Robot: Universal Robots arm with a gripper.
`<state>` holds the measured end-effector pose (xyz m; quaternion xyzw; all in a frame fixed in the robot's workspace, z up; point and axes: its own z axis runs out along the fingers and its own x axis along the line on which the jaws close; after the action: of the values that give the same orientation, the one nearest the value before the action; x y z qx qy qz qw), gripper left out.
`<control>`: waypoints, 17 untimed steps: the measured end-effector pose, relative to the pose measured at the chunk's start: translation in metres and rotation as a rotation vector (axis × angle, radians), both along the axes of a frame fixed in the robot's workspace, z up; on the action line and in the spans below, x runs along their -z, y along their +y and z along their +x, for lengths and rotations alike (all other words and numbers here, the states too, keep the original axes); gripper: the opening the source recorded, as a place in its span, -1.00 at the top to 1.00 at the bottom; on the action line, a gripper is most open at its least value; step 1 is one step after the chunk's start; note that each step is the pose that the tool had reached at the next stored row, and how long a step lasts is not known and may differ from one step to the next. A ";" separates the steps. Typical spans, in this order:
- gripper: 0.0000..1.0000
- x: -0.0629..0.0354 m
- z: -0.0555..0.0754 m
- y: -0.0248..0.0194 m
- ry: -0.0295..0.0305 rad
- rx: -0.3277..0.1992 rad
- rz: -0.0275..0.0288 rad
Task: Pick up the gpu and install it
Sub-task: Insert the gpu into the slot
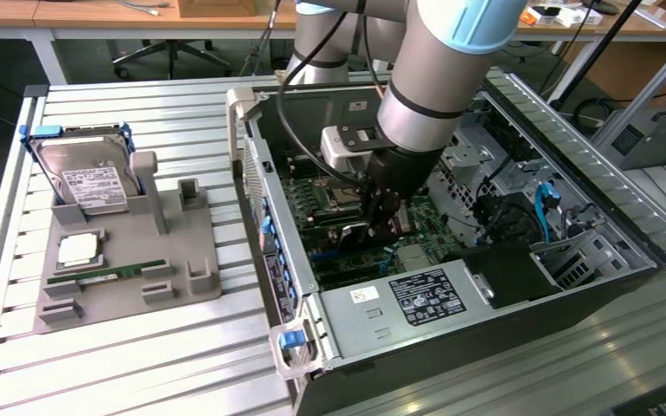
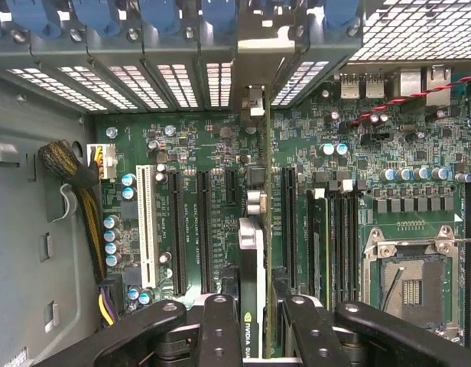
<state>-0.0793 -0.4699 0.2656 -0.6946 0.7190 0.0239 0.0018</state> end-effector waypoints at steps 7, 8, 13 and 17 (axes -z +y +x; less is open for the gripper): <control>0.45 -0.0005 0.002 0.0000 0.0096 0.015 0.0000; 0.45 -0.0005 0.002 0.0000 0.0096 0.020 0.0000; 0.45 -0.0012 0.002 0.0000 0.0099 0.024 -0.0001; 0.45 -0.0021 0.002 0.0000 0.0103 0.024 0.0006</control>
<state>-0.0776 -0.4699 0.2677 -0.6857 0.7274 0.0277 -0.0014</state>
